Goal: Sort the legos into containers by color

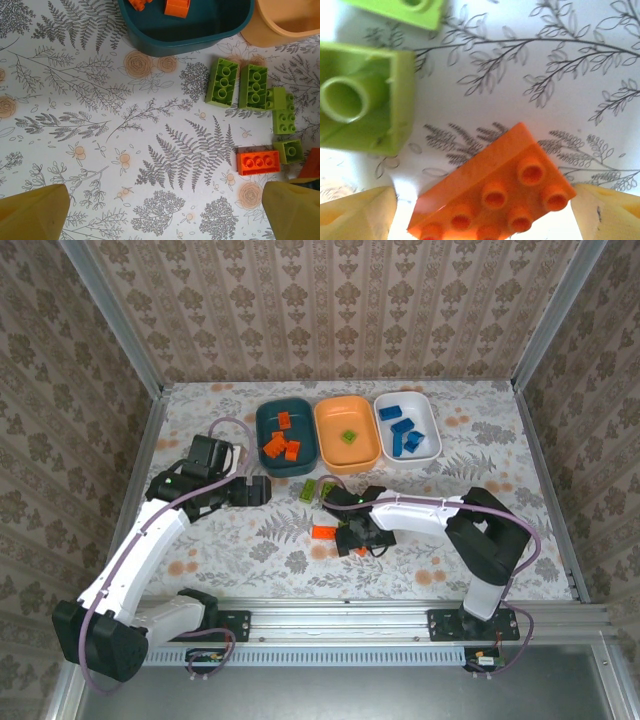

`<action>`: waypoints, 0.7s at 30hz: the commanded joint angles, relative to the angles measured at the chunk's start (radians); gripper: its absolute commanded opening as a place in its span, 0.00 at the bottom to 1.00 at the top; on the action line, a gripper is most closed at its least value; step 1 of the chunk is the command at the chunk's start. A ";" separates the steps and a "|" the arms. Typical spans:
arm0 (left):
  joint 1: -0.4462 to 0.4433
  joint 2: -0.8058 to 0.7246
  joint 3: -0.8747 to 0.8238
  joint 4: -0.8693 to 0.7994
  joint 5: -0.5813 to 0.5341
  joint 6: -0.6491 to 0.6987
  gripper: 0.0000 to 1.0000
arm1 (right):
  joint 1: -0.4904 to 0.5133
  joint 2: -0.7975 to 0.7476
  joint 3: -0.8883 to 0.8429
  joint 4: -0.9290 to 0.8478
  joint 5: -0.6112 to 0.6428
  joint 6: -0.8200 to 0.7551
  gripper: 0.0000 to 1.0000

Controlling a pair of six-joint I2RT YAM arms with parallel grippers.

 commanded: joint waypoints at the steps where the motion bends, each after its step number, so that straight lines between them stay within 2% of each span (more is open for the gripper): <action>1: 0.002 -0.016 -0.009 -0.025 -0.014 0.005 1.00 | -0.042 -0.013 -0.037 0.018 -0.013 0.030 0.91; 11: 0.003 -0.009 -0.010 -0.009 -0.003 0.005 1.00 | -0.091 -0.190 -0.186 -0.008 0.007 0.064 0.80; 16: 0.001 0.000 -0.012 0.003 0.010 -0.003 1.00 | -0.104 -0.166 -0.189 0.038 -0.009 0.054 0.78; 21: 0.001 -0.012 -0.021 -0.008 0.003 0.001 1.00 | -0.124 -0.123 -0.165 0.071 -0.016 0.025 0.69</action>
